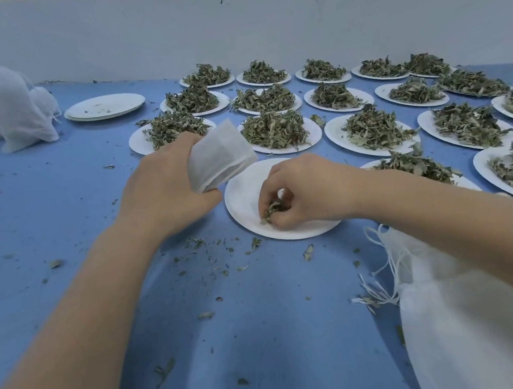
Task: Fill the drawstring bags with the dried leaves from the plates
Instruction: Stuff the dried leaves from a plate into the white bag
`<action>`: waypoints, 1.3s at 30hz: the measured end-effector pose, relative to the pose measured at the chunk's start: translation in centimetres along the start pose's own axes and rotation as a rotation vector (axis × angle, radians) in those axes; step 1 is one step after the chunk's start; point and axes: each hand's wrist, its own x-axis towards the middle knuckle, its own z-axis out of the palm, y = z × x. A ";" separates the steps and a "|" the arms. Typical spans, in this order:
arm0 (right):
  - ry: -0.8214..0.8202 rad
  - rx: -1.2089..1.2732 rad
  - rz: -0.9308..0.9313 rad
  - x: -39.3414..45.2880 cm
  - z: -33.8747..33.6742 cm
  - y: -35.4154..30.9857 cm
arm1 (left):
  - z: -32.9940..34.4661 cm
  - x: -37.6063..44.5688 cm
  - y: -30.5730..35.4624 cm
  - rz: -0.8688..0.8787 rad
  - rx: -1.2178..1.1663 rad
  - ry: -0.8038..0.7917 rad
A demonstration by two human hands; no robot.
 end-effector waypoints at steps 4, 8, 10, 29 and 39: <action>0.051 0.017 0.048 -0.1 0.1 -0.4 | 0.0 0.0 0.0 -0.006 0.013 -0.007; 0.108 0.135 0.115 -0.4 -1.4 -0.1 | 0.0 -0.1 0.0 0.006 0.037 -0.031; 0.179 0.291 0.165 -0.8 -3.1 0.6 | 0.0 -0.1 -0.1 0.015 0.040 -0.048; 0.098 0.326 -0.154 1.4 -5.6 -2.4 | 0.5 -0.1 0.2 0.009 -0.262 -0.055; 0.339 0.103 -0.113 2.0 -5.5 -3.4 | 0.0 -0.1 0.4 -0.001 -0.357 -0.006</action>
